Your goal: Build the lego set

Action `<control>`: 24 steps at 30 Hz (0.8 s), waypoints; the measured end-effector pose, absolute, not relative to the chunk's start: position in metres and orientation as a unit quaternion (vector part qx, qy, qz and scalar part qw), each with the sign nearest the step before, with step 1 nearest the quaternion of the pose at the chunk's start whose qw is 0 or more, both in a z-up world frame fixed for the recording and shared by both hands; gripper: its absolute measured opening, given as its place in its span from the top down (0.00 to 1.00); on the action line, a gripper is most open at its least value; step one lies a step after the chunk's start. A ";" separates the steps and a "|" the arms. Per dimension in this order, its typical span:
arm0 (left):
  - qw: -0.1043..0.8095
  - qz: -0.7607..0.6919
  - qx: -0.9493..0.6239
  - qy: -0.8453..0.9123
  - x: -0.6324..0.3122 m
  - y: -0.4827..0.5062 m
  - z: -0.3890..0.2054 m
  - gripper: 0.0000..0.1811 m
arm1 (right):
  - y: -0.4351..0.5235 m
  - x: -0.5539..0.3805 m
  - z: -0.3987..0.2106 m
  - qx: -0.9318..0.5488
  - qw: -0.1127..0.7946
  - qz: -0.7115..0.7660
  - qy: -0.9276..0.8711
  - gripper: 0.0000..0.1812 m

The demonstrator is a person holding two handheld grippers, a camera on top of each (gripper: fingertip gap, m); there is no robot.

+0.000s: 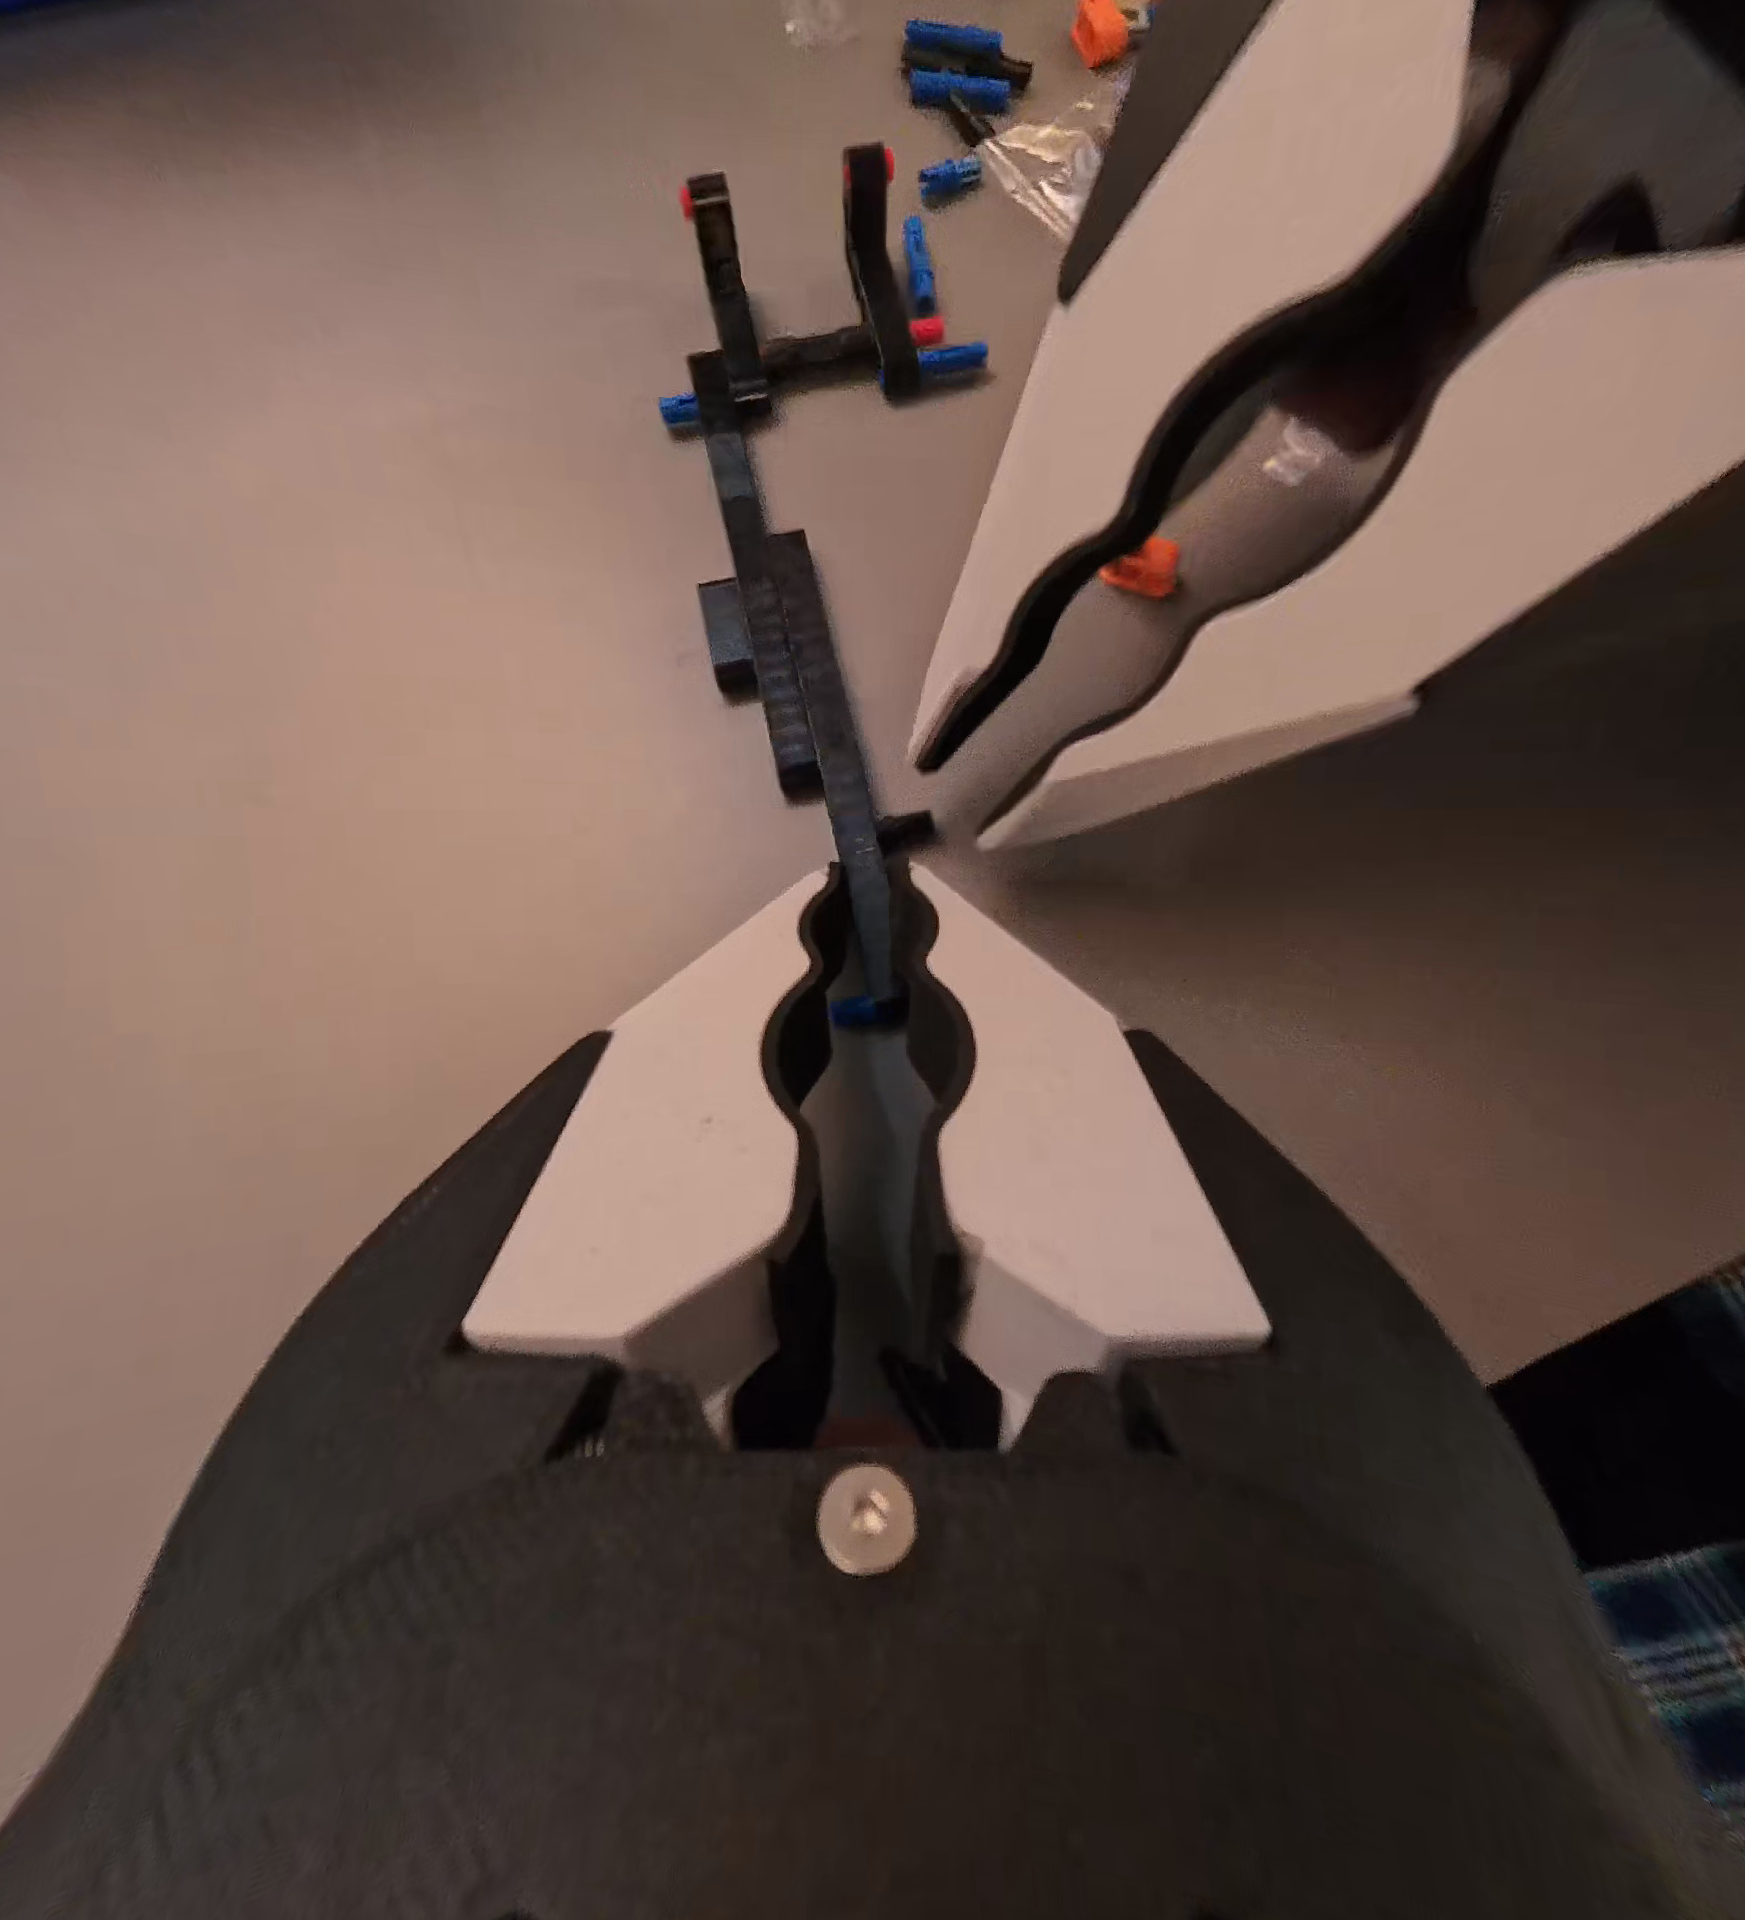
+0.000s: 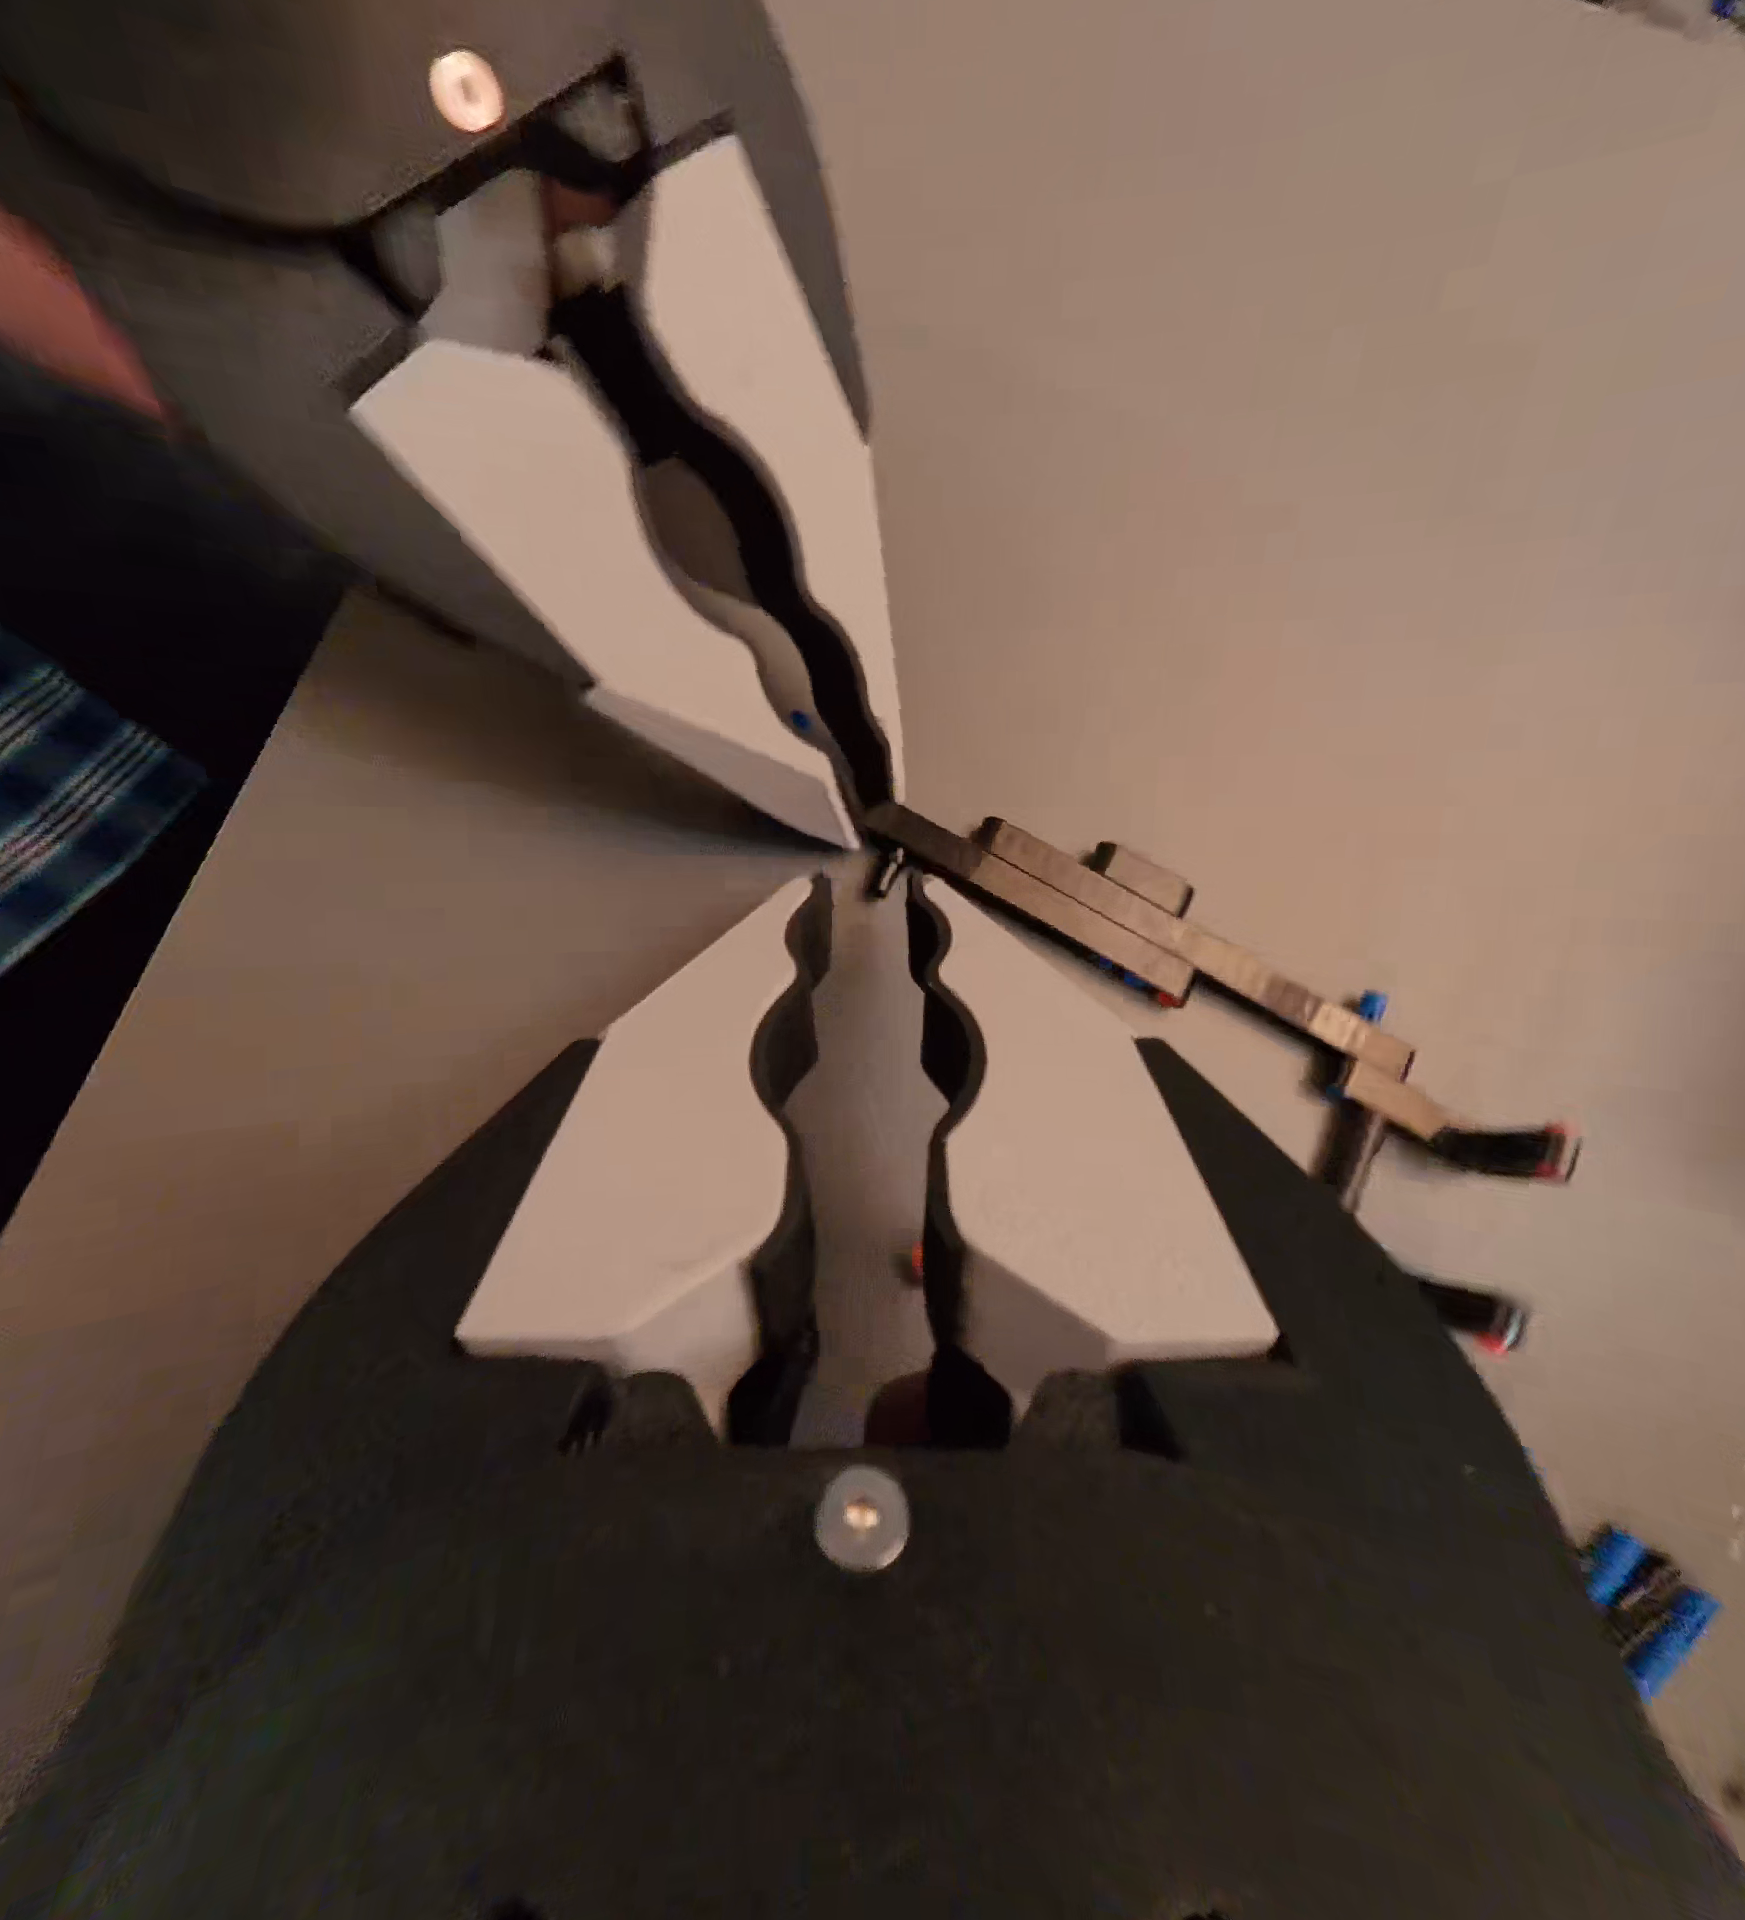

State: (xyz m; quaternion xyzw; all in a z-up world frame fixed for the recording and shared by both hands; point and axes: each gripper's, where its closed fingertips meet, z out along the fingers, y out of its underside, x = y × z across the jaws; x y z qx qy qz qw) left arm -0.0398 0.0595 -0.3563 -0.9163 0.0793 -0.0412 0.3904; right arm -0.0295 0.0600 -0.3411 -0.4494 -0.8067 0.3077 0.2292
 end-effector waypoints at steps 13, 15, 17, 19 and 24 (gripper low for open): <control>0.372 -0.086 -0.909 0.165 -0.040 0.056 -0.356 0.96 | 0.060 -0.039 -0.353 -0.195 0.154 0.285 -0.926 0.91; 0.372 -0.092 -0.908 0.171 -0.039 0.056 -0.356 0.96 | 0.060 -0.037 -0.354 -0.186 0.132 0.296 -0.928 0.91; 0.372 -0.096 -0.906 0.176 -0.039 0.056 -0.356 0.96 | 0.060 -0.037 -0.355 -0.184 0.112 0.302 -0.929 0.91; 0.375 -0.100 -0.905 0.174 -0.039 0.057 -0.356 0.96 | 0.060 -0.036 -0.355 -0.177 0.102 0.301 -0.931 0.91; 0.378 -0.107 -0.903 0.175 -0.036 0.056 -0.356 0.97 | 0.058 -0.033 -0.355 -0.175 0.081 0.300 -0.934 0.91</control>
